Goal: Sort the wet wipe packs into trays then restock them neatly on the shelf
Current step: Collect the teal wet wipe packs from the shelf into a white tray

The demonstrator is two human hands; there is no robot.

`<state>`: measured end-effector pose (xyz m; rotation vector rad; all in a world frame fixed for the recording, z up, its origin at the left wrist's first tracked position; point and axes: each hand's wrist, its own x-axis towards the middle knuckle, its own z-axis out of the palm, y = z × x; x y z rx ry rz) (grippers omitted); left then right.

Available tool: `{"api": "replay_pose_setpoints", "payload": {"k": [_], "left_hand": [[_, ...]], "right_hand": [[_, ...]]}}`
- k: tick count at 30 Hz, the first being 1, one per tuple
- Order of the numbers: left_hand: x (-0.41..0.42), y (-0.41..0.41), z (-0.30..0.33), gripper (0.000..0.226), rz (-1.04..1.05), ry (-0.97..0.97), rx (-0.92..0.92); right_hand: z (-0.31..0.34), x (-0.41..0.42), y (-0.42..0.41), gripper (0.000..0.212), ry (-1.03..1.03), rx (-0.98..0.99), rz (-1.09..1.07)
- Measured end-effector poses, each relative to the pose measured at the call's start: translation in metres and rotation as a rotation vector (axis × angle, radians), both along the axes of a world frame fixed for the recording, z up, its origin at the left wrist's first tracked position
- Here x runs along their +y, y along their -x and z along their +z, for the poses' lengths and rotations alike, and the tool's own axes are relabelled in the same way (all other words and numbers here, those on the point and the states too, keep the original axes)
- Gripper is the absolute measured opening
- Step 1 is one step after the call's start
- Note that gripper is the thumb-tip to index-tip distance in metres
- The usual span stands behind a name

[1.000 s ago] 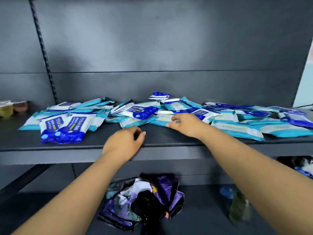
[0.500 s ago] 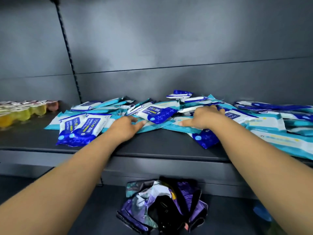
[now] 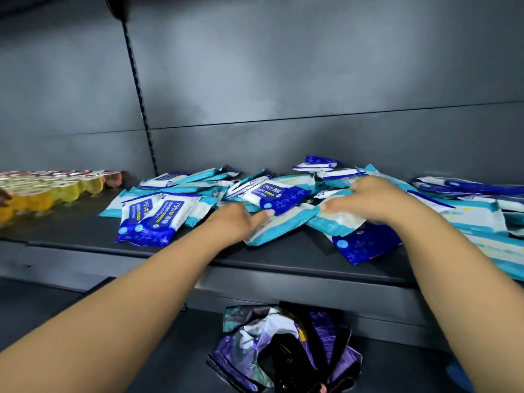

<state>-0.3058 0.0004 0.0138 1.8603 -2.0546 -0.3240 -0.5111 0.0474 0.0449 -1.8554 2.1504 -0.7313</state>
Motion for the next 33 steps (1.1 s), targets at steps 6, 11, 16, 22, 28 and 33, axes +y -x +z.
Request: {"api": "replay_pose_setpoints", "payload": {"k": [6, 11, 16, 22, 28, 33], "left_hand": [[0.011, 0.025, 0.012, 0.087, 0.002, -0.185, -0.236], [0.038, 0.008, 0.019, 0.048, -0.090, -0.273, 0.136], [0.097, -0.042, -0.010, 0.020, -0.251, 0.010, 0.698], [0.150, -0.115, -0.095, 0.020, -0.239, -0.092, 0.998], [0.180, -0.199, -0.229, 0.017, -0.057, -0.462, 1.039], [0.218, -0.237, -0.330, 0.011, 0.192, -0.727, 1.029]], "right_hand": [[-0.009, 0.027, 0.000, 0.038, 0.047, 0.003, -0.057], [-0.021, 0.058, -0.001, 0.039, 0.263, -0.196, -0.138], [-0.037, 0.120, -0.037, 0.015, 0.466, -0.919, -0.038], [-0.101, 0.177, -0.116, 0.020, 0.410, -1.190, -0.079], [-0.237, 0.209, -0.206, 0.010, 0.044, -1.433, -0.291], [-0.337, 0.245, -0.234, 0.013, -0.264, -1.351, -0.522]]}}
